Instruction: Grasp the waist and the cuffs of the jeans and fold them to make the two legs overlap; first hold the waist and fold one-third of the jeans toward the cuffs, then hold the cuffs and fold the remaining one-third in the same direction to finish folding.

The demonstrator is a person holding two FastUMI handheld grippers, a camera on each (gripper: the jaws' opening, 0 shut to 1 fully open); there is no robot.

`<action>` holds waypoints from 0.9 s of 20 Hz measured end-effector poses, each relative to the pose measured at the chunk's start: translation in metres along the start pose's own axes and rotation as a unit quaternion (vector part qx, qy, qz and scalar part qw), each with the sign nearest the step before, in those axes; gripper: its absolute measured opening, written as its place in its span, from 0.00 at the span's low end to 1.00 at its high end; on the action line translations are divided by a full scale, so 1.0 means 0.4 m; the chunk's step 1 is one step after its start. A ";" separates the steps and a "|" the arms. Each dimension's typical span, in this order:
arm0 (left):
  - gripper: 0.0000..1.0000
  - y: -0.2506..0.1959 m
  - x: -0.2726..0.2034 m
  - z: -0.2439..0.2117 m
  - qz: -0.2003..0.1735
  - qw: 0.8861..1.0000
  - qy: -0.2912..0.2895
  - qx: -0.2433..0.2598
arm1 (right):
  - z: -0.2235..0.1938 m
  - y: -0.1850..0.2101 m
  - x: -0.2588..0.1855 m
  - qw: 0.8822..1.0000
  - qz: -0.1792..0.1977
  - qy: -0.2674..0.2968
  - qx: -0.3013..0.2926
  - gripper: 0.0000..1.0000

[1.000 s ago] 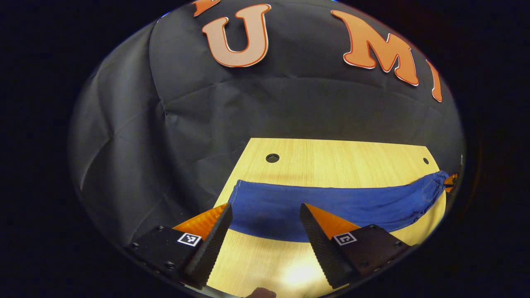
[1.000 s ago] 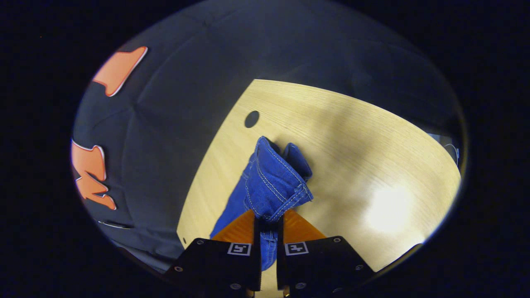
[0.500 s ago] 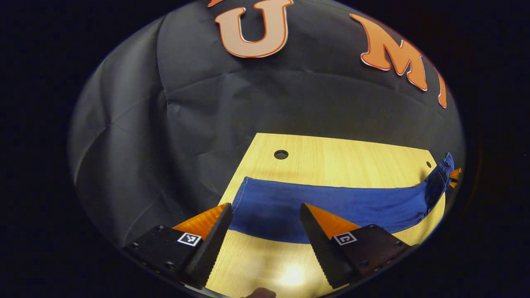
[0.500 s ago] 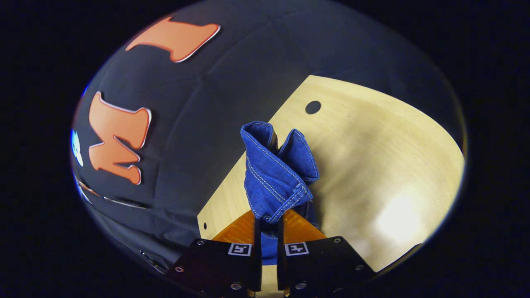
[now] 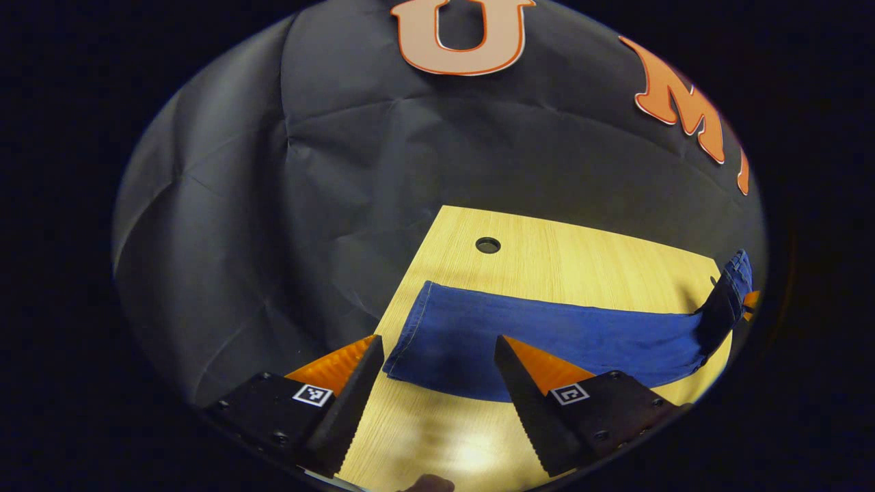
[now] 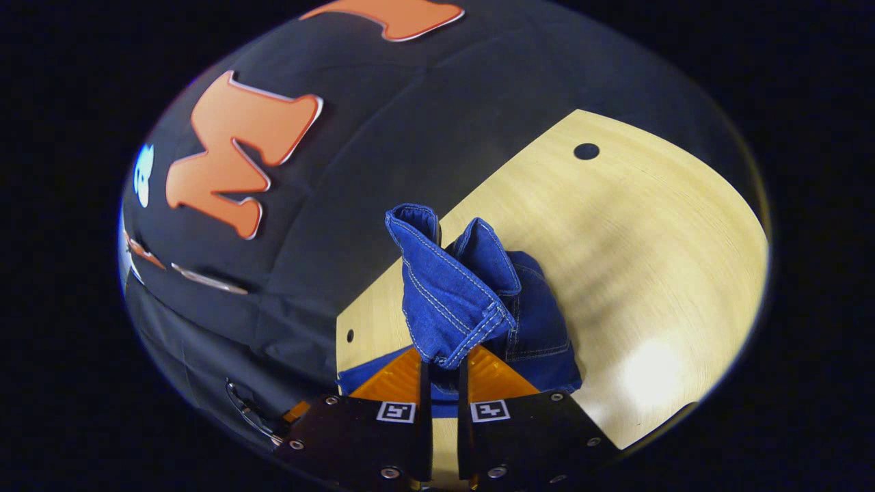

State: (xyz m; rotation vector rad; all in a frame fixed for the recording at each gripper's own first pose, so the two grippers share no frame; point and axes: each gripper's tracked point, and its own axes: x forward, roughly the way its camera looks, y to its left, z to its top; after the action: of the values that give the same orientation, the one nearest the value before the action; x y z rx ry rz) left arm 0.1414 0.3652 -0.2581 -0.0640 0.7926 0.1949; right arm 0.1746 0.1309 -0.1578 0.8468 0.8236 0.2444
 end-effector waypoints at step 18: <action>0.98 0.164 0.224 -0.146 -0.065 0.983 0.115 -0.126 | -0.257 0.066 0.182 0.993 -0.077 0.083 -0.027 0.40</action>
State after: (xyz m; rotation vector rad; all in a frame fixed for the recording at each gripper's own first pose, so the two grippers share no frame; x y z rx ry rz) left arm 0.1489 0.4353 -0.3617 -0.3817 0.9877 0.1650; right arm 0.1517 0.2428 -0.2174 0.7144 1.0279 0.2027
